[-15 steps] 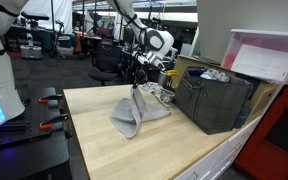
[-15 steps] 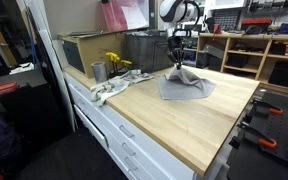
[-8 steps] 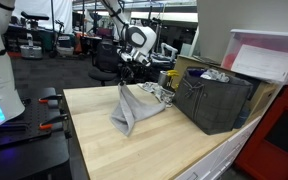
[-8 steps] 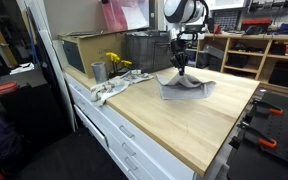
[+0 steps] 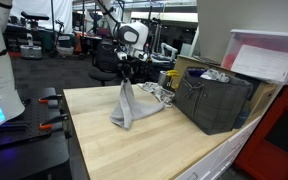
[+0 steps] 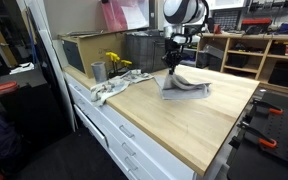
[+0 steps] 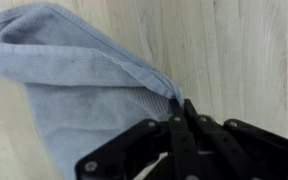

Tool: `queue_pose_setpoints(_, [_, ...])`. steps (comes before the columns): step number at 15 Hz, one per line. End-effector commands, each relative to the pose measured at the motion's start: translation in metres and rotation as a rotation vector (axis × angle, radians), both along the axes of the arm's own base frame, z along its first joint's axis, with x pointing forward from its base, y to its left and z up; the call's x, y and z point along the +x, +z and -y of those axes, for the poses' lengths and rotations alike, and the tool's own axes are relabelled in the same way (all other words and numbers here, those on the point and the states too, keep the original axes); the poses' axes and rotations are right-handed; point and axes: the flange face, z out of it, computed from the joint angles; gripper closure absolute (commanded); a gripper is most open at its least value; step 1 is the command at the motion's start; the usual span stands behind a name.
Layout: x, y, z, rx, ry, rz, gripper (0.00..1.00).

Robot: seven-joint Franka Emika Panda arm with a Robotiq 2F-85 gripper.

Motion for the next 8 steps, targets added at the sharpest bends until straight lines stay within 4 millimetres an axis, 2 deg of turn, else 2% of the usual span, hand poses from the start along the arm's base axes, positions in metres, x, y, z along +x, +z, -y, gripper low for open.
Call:
queue_pose_setpoints(1, [0.021, -0.001, 0.023, -0.043, -0.074, 0.127, 0.98])
queue_pose_setpoints(3, [0.025, -0.008, 0.034, -0.056, -0.112, 0.161, 0.98])
queue_pose_setpoints(5, [0.02, -0.016, 0.04, -0.064, -0.141, 0.165, 0.98])
queue_pose_setpoints(8, [0.009, -0.025, 0.037, -0.055, -0.16, 0.127, 0.98])
